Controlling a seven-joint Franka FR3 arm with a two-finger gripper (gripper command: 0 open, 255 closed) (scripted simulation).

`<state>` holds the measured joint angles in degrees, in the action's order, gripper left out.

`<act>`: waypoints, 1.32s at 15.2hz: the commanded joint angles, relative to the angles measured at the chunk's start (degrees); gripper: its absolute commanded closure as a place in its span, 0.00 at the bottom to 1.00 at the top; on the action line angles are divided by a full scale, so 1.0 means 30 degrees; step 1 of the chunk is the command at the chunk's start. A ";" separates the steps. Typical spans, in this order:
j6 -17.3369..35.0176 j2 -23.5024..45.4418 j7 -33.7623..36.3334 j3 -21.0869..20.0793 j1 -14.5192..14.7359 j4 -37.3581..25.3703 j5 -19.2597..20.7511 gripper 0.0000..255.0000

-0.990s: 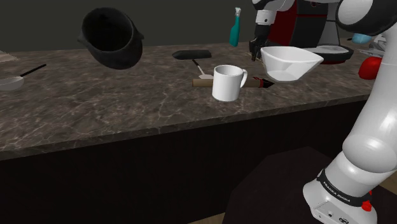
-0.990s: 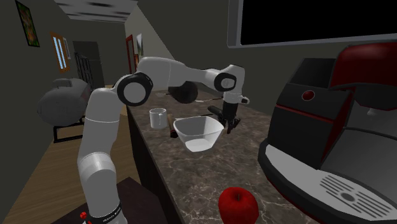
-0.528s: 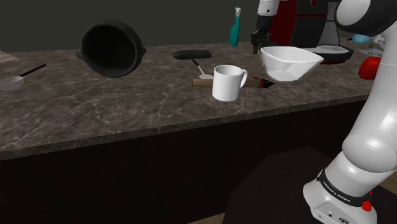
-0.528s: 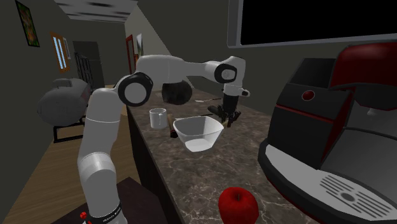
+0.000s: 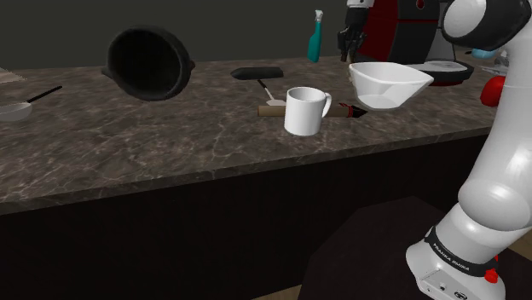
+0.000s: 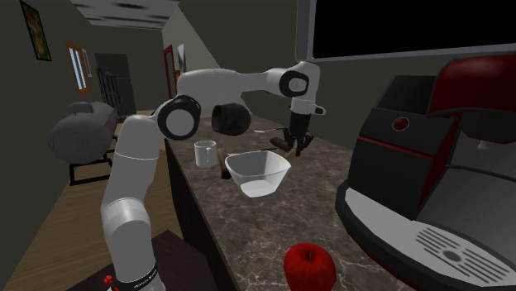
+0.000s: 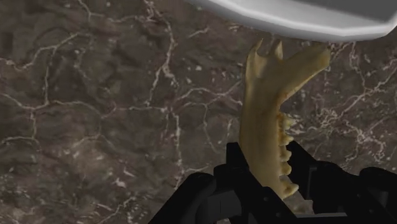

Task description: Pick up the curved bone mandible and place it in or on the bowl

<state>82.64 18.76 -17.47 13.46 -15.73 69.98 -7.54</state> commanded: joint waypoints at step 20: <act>-0.2968 -0.3000 -0.0270 0.0383 0.0020 0.0004 0.0596 1.00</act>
<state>76.01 13.16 -18.28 14.42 -16.23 64.83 -6.94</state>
